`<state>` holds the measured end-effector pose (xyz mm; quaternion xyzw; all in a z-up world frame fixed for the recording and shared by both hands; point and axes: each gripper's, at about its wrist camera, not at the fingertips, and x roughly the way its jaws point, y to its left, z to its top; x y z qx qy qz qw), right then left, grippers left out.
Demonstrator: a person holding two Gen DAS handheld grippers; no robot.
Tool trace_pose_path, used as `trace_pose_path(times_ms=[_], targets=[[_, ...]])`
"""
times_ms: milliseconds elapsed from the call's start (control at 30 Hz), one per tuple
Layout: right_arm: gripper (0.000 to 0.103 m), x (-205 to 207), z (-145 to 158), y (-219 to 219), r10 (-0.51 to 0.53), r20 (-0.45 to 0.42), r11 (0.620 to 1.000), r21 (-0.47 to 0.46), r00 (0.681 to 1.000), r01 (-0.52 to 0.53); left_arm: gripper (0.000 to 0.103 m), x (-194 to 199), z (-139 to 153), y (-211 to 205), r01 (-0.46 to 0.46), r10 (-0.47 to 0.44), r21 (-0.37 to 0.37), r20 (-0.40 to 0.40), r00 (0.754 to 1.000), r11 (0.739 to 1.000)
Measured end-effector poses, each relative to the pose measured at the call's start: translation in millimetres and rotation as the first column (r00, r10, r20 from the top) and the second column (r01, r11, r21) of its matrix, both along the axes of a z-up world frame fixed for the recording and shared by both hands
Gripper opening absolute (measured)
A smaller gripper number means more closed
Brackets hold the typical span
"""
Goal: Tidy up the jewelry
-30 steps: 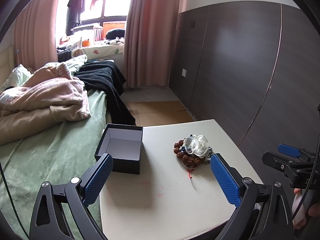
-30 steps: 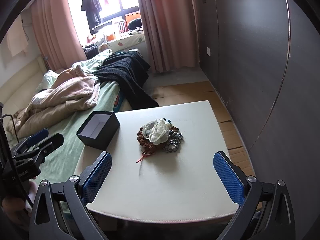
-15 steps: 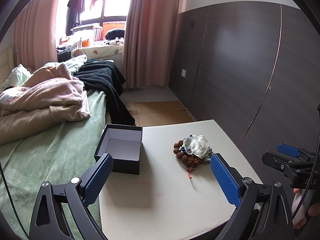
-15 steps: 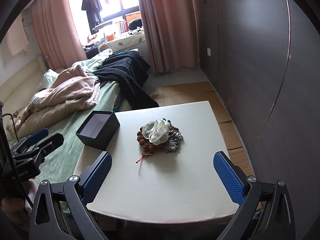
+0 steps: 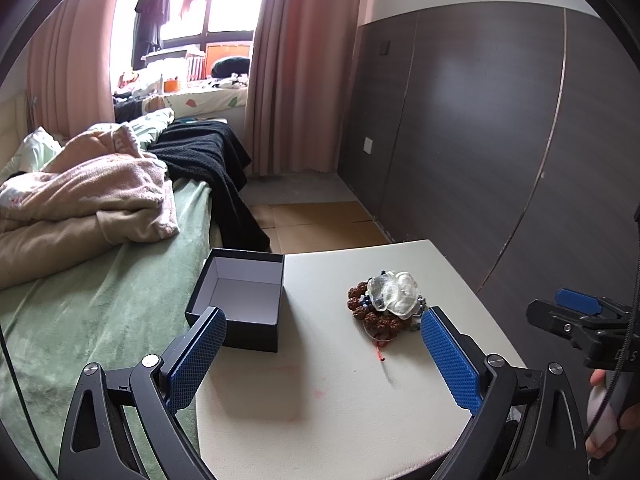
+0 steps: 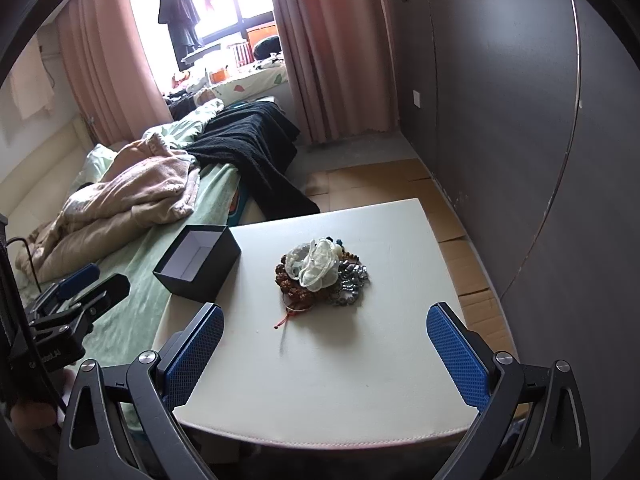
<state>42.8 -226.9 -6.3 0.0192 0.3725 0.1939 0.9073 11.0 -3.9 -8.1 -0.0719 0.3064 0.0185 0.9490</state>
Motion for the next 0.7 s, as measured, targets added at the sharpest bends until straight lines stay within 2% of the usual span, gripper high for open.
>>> trace_pose_path(times_ms=[167, 300, 433, 567, 633, 700], targets=[[0.103, 10.1, -2.1, -7.3, -0.031, -0.017, 0.999, 0.033, 0.999, 0.032, 0.098, 10.0, -3.5, 0.8, -0.006, 0.006, -0.040, -0.009, 1.000, 0.999], [0.103, 19.6, -4.9, -13.3, -0.030, -0.044, 0.995, 0.095, 0.999, 0.034, 0.098, 21.8, -7.3, -5.6, 0.001, -0.002, -0.058, -0.017, 1.000, 0.998], [0.103, 32.3, -9.6, -21.9, -0.081, -0.072, 0.989, 0.116, 0.994, 0.089, 0.098, 36.4, -11.9, -15.0, 0.018, -0.019, -0.086, -0.017, 1.000, 0.996], [0.103, 50.8, -20.9, -37.6, -0.137, -0.142, 0.972, 0.170, 0.980, 0.160, 0.098, 49.4, -18.6, -25.7, 0.044, -0.046, -0.091, -0.018, 0.999, 0.995], [0.103, 62.2, -30.2, -47.1, -0.157, -0.196, 0.957, 0.212, 0.968, 0.199, 0.095, 58.9, -24.2, -32.5, 0.059, -0.062, -0.094, -0.025, 0.998, 0.994], [0.103, 73.0, -37.2, -52.7, -0.185, -0.236, 0.946, 0.220, 0.954, 0.237, 0.087, 68.3, -29.9, -37.9, 0.073, -0.078, -0.107, -0.042, 0.996, 0.992]])
